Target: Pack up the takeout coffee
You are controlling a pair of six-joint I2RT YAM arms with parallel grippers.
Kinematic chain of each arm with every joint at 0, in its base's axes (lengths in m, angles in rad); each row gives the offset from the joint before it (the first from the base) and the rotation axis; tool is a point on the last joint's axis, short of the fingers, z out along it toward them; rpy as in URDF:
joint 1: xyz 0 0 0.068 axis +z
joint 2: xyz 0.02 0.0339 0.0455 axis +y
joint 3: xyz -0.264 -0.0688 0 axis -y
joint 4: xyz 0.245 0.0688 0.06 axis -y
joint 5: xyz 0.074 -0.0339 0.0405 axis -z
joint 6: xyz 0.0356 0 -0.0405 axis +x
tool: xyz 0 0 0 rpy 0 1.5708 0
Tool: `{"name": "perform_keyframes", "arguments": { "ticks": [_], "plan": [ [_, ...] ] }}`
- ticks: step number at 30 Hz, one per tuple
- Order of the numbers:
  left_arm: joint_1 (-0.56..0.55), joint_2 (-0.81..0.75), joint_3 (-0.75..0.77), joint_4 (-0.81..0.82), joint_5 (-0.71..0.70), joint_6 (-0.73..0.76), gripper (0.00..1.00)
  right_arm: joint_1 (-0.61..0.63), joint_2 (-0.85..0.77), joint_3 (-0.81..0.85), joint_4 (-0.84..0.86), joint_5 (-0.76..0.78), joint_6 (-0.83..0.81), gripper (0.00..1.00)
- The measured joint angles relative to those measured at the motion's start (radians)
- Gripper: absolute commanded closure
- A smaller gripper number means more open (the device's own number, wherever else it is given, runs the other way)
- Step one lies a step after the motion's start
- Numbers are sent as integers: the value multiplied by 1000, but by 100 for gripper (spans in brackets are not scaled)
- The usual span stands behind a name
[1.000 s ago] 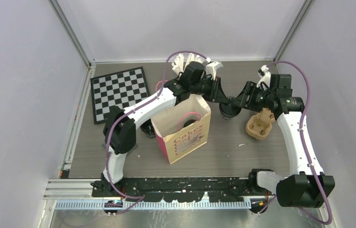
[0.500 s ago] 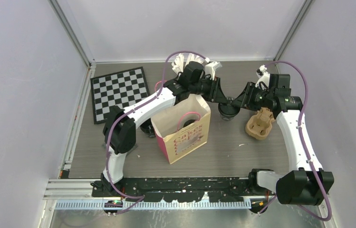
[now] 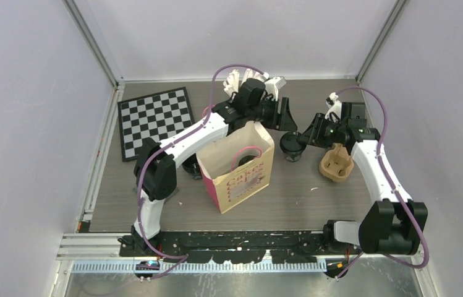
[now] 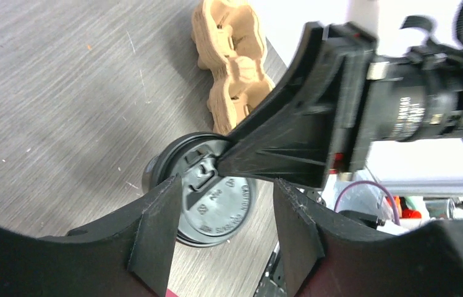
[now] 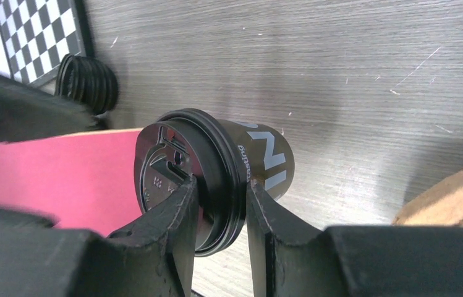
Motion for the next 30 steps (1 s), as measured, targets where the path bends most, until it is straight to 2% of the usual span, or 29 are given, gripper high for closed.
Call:
{"name": "perform_keyframes", "arguments": {
  "ticks": [12, 18, 23, 30],
  "plan": [
    [0, -5, 164, -95, -73, -68, 35, -5, 182, -53, 174, 19, -8, 66],
    [0, -13, 360, -343, -138, -67, 33, -7, 243, -71, 245, 37, -2, 60],
    [0, -137, 381, -549, -201, -20, 31, -7, 256, -72, 285, 48, -1, 44],
    [4, -446, 259, -768, -340, 25, 24, -7, 201, -71, 196, 110, -13, 25]
  ]
}}
